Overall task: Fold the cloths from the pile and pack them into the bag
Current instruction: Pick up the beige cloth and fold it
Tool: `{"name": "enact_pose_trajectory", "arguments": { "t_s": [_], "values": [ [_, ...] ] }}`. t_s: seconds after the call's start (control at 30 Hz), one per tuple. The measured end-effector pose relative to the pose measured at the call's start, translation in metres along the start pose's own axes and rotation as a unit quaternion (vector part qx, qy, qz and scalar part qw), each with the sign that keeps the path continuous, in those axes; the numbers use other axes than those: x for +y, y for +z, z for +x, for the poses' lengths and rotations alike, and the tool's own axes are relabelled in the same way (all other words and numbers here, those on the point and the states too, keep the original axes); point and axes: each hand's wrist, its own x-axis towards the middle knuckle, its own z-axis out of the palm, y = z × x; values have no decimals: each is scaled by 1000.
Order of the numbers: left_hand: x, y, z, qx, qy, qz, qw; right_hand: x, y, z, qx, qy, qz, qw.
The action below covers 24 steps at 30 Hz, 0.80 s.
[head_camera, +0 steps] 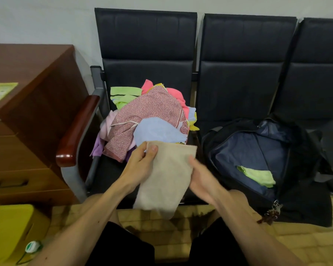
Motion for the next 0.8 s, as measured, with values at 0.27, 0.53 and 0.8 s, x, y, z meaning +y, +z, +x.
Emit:
{"name": "enact_pose_trajectory", "arguments": {
  "t_s": [0.27, 0.53, 0.8],
  "values": [
    [-6, 4, -1, 75, -19, 28, 997, 12, -5, -12, -29, 52, 111, 992],
    [-2, -3, -13, 6, -299, -386, 873, 13, -2, -18, -54, 67, 27, 996],
    [-9, 3, -29, -117, -331, -308, 884, -6, 10, -15, 66, 64, -59, 994]
  ]
}}
